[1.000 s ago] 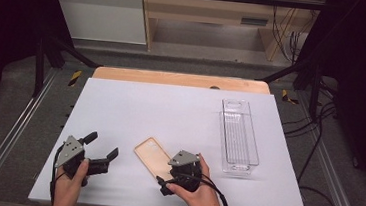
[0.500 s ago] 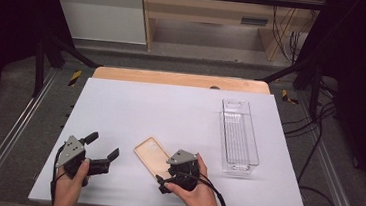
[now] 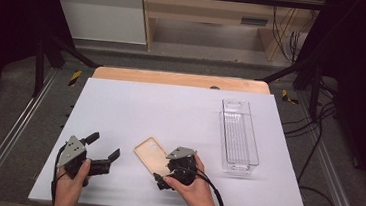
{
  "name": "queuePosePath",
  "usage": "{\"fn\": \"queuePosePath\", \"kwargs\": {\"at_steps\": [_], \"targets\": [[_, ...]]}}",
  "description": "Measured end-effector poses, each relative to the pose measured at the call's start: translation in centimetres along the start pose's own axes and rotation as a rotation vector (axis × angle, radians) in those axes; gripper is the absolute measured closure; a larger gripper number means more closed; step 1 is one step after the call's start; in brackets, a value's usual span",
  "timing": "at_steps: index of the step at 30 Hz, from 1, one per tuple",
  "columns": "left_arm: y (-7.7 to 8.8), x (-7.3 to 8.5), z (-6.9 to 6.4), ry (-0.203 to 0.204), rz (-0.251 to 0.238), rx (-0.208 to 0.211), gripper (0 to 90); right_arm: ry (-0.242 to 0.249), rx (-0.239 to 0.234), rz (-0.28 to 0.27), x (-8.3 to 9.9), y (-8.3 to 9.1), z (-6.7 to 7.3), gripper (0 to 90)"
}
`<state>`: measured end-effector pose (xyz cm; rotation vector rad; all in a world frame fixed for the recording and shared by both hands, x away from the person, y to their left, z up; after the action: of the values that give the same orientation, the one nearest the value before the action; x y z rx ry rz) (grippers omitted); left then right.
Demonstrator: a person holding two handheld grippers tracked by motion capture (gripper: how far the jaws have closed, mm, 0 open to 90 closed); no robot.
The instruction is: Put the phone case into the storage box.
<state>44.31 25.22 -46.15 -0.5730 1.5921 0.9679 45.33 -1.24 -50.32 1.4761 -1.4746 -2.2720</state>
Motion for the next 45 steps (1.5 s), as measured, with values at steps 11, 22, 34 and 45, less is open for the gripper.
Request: {"fn": "queuePosePath", "kwargs": {"at_steps": [11,22,34,45], "targets": [[-0.1,0.0,0.0,-0.003,0.004,0.001,3.2,-0.004,-0.020,0.022,0.1,-1.1,0.3,5.0],[-0.1,0.0,-0.1,-0.013,0.008,0.001,3.2,0.025,0.015,0.036,0.3,-1.5,0.6,5.0],[-0.2,0.0,-0.2,-0.013,0.011,0.001,3.2,0.072,0.054,0.047,0.5,-1.5,0.7,9.0],[-0.3,0.1,-0.2,-0.014,0.014,0.002,3.2,0.077,0.058,0.042,0.6,-1.5,0.8,10.3]]}}
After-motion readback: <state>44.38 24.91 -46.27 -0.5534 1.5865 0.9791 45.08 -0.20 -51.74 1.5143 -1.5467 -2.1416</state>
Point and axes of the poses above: each handheld gripper's, and its own axes: y roughly backward along the jaws, x roughly out of its underside, z roughly to its left, the point moved 4 cm from there along -y, roughly forward along the jaws, and after that the axes turned 4 degrees about z, right-handed, at the moved point
